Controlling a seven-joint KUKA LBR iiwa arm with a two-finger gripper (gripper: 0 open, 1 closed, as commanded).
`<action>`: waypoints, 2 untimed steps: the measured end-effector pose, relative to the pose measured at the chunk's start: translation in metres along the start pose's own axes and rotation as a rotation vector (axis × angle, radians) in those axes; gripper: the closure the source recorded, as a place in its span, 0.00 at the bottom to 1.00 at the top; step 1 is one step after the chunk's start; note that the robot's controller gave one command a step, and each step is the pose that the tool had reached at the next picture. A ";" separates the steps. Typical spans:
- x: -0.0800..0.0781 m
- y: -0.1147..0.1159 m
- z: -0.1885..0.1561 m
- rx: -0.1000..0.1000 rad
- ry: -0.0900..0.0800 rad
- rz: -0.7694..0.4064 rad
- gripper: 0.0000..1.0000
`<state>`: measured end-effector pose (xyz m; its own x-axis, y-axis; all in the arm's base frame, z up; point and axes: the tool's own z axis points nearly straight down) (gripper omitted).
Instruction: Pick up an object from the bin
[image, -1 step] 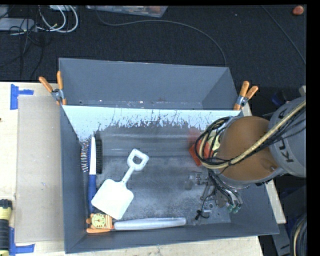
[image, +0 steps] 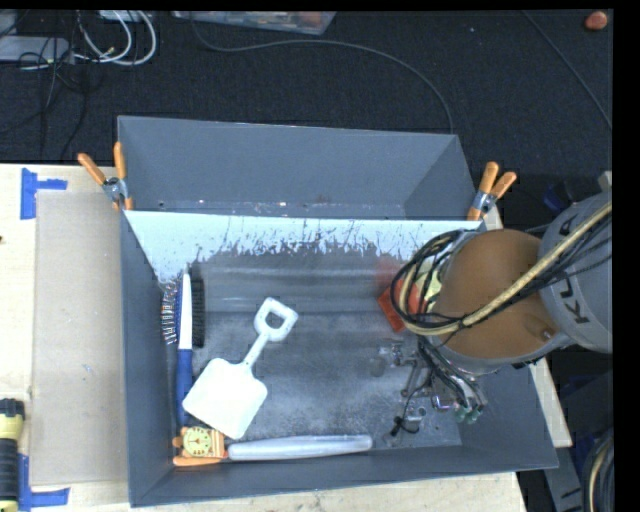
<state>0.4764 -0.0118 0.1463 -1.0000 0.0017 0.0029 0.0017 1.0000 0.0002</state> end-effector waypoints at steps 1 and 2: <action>0.003 0.069 0.064 -0.001 0.000 -0.028 0.00; -0.001 0.078 0.045 0.000 0.005 0.023 0.00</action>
Offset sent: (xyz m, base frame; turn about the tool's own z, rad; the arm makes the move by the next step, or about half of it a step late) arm 0.0056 0.0705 -0.0240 0.0506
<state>0.4779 0.0664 0.1010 -0.9997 0.0247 0.0078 0.0247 0.9997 0.0003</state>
